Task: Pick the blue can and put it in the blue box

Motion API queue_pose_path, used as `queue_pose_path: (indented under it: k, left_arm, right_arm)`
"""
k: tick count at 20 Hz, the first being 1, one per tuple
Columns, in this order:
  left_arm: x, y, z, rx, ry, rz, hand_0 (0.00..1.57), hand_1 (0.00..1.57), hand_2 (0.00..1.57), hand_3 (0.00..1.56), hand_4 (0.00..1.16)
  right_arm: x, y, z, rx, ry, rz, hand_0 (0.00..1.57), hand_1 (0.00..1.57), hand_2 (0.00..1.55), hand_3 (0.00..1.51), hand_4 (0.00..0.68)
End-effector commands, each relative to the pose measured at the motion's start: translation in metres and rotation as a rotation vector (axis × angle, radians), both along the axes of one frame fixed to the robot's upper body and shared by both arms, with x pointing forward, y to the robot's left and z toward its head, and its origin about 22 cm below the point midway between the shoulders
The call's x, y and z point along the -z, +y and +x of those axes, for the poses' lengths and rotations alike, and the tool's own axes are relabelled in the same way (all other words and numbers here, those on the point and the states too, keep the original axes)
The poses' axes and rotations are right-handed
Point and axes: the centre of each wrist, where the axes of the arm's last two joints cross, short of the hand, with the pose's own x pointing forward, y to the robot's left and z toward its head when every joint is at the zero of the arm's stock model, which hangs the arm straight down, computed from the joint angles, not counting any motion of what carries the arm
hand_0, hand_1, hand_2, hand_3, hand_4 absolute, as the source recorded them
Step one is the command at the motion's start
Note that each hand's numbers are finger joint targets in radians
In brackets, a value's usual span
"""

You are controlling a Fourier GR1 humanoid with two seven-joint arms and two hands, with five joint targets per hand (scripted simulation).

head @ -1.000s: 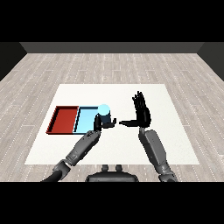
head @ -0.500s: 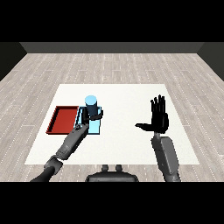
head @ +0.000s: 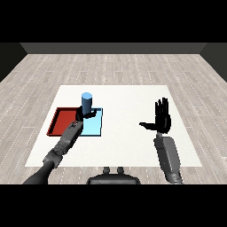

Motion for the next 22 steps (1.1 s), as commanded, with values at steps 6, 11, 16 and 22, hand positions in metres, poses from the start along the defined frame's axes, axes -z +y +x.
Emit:
queue_pose_path:
  k: [6,11,16,22]
  left_arm:
    - [0.041,0.025,-0.015,-0.123,0.295,0.127,1.51,1.51,1.4,1.18,0.9]
    - [0.071,0.032,-0.04,-0.13,0.499,0.115,1.15,1.15,1.05,0.64,0.91]
    - [0.09,0.031,-0.059,-0.082,0.53,0.116,0.98,0.98,0.94,0.0,0.53]
    - [0.07,0.023,-0.038,-0.128,0.45,0.293,0.0,0.0,0.0,0.0,0.0]
  right_arm:
    - [0.01,0.002,0.017,0.015,0.04,0.007,0.0,0.0,0.0,0.0,0.0]
    - [0.017,0.003,0.003,0.013,0.025,0.027,0.0,0.0,0.0,0.0,0.0]
    - [0.019,-0.002,-0.002,-0.014,0.011,0.015,0.0,0.0,0.0,0.0,0.0]
    - [0.01,0.002,0.001,-0.027,-0.007,0.048,0.0,0.0,0.0,0.0,0.0]
